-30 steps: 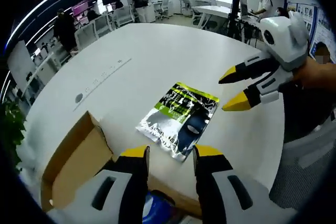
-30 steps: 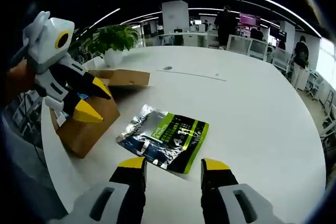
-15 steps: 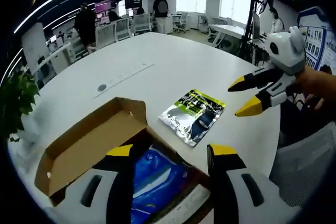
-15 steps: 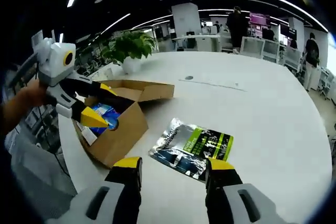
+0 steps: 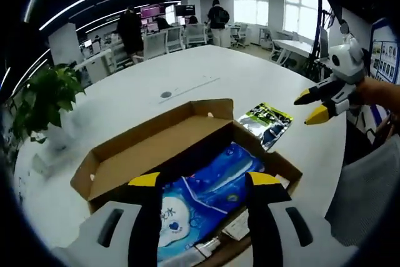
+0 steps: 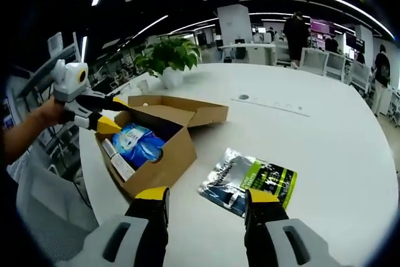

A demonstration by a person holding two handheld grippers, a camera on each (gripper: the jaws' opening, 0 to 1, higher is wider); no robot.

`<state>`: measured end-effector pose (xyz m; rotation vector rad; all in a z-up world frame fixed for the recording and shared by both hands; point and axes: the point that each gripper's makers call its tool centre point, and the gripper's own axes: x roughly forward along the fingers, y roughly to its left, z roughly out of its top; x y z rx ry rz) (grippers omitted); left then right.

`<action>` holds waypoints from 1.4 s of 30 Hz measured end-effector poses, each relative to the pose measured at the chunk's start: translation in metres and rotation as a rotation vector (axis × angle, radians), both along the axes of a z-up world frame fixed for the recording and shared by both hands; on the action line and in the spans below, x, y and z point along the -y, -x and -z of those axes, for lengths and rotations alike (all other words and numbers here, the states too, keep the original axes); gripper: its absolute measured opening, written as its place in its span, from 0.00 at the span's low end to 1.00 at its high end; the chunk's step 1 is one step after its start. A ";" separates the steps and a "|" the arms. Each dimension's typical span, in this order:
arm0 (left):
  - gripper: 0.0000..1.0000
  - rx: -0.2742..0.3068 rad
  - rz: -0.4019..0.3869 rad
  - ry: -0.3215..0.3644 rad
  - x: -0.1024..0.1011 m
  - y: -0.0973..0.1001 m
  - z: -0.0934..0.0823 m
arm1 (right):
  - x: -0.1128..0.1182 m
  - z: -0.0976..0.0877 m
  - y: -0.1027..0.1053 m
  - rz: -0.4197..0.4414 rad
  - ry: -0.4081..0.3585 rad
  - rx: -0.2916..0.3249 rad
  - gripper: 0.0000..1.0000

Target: Operate the shoe box by opening the lid, removing the specified soft item, and placing it in the target area until the item is outside and the box remains undamaged.

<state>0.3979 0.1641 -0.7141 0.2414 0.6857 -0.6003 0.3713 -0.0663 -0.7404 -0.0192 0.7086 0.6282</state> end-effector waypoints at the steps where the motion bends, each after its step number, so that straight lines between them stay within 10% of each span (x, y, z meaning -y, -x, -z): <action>1: 0.54 0.002 -0.013 -0.002 -0.006 0.000 0.000 | -0.004 -0.001 0.000 -0.010 0.000 0.002 0.46; 22: 0.46 -0.077 -0.330 -0.026 -0.129 0.045 0.030 | -0.097 -0.020 -0.006 -0.192 -0.071 0.055 0.40; 42: 0.08 -0.122 -0.464 0.038 -0.156 0.053 0.051 | -0.167 -0.004 -0.006 -0.311 -0.072 0.030 0.25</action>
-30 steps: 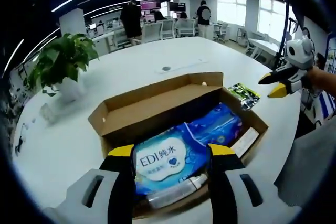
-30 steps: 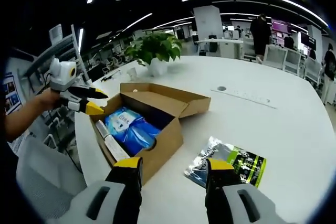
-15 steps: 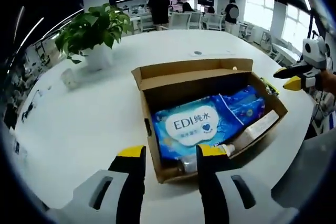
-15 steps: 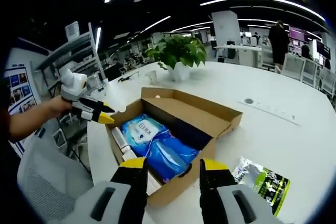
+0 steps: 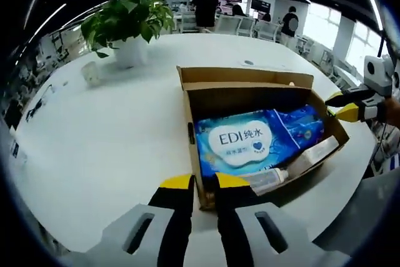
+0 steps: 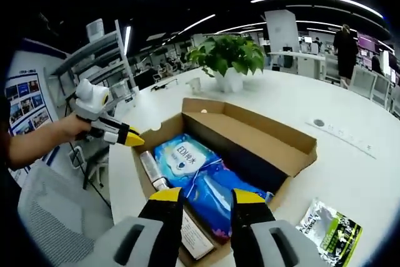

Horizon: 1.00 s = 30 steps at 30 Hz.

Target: Operate the shoe box by opening the lid, removing the specified soft item, and placing it in the target area until the item is outside and the box remains undamaged.

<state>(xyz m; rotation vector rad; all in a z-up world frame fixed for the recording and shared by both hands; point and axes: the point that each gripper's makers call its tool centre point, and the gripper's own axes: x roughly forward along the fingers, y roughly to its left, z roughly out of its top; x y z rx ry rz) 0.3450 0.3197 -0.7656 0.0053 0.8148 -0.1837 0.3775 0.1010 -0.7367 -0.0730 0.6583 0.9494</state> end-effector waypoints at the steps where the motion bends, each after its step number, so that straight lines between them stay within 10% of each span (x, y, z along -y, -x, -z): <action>1: 0.07 0.001 -0.012 0.011 -0.001 0.000 0.000 | -0.003 0.002 0.000 -0.004 0.001 -0.005 0.24; 30: 0.03 -0.005 -0.087 0.031 -0.003 0.000 0.002 | -0.076 0.043 -0.007 -0.114 0.099 -0.054 0.22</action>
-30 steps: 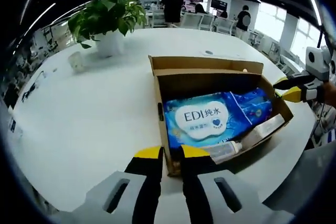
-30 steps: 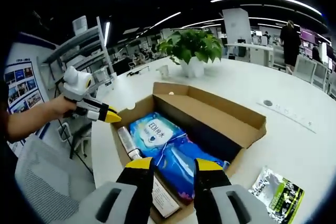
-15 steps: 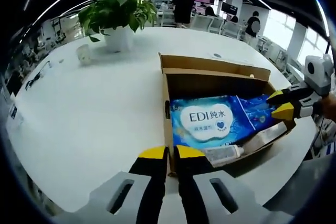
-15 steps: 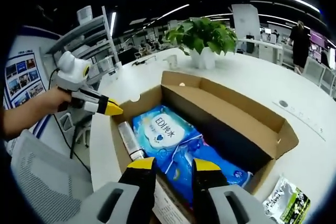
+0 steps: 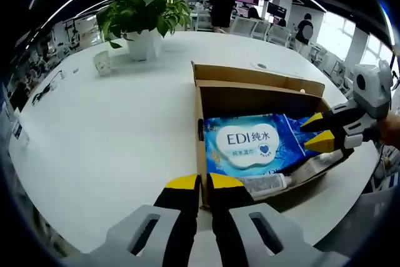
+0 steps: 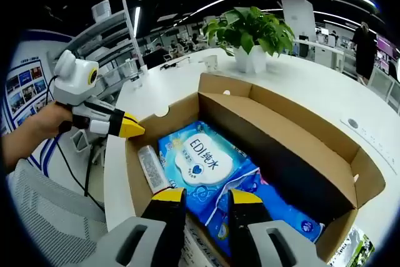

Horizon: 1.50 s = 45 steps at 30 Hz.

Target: Operate the shoe box by opening the lid, removing the specified soft item, and placing it in the target area until the item is outside and the box remains undamaged.

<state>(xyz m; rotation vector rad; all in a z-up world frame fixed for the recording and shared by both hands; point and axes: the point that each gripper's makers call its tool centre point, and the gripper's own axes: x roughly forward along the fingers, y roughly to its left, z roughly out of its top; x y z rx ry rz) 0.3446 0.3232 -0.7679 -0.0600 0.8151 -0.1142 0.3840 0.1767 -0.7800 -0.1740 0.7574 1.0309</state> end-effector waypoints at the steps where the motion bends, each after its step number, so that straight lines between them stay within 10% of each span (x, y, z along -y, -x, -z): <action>1: 0.03 0.000 -0.002 0.002 0.000 0.000 0.000 | -0.001 0.001 -0.001 -0.002 0.000 -0.001 0.22; 21: 0.03 0.001 -0.020 0.015 -0.001 -0.001 0.001 | -0.015 0.025 -0.010 0.036 0.054 -0.074 0.19; 27: 0.03 0.001 -0.019 0.015 -0.001 -0.001 0.002 | -0.005 0.027 -0.021 0.071 0.101 -0.047 0.01; 45: 0.04 -0.003 -0.018 0.021 -0.001 -0.001 0.002 | 0.012 -0.010 -0.025 0.170 -0.024 -0.032 0.00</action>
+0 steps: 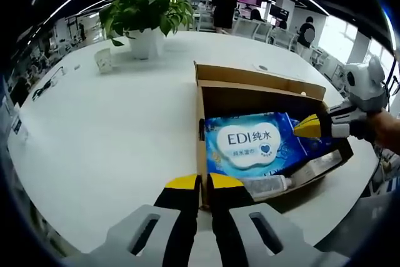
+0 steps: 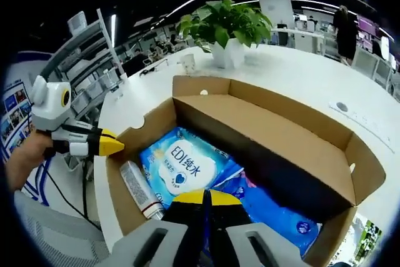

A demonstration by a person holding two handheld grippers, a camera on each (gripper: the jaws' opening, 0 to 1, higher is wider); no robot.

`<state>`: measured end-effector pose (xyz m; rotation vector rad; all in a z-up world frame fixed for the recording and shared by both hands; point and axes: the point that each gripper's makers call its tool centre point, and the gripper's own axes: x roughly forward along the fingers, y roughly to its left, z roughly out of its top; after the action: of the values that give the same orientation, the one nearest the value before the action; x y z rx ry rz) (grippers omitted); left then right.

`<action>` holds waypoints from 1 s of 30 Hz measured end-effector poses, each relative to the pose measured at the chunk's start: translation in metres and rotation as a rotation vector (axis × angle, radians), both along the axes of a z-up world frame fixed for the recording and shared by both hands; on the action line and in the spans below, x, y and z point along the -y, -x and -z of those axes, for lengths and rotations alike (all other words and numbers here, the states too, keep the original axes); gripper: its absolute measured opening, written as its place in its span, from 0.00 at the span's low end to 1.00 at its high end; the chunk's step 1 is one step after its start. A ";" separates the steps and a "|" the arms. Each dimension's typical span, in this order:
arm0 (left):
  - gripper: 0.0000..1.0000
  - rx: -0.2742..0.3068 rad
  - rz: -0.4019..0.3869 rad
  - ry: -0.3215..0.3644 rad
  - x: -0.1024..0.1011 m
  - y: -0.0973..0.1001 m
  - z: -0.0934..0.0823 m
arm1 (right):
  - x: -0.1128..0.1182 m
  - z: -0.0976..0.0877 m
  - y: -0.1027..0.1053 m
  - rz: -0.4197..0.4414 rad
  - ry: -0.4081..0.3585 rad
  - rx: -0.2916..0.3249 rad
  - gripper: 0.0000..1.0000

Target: Operate the shoe box by opening the lid, removing the specified soft item, and placing it in the target area until the item is outside and the box remains undamaged.

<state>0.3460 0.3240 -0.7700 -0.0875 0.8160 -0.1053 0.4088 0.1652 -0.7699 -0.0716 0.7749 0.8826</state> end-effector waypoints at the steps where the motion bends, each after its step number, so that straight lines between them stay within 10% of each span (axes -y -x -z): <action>1: 0.03 -0.001 0.000 0.001 0.000 0.000 0.000 | 0.001 -0.003 -0.001 0.002 -0.006 -0.003 0.00; 30: 0.03 0.011 -0.008 0.009 -0.001 0.001 -0.001 | -0.020 0.039 -0.002 0.027 0.018 -0.129 0.05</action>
<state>0.3453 0.3247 -0.7693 -0.0983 0.8047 -0.1012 0.4107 0.1853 -0.8090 -0.0202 0.9024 0.8603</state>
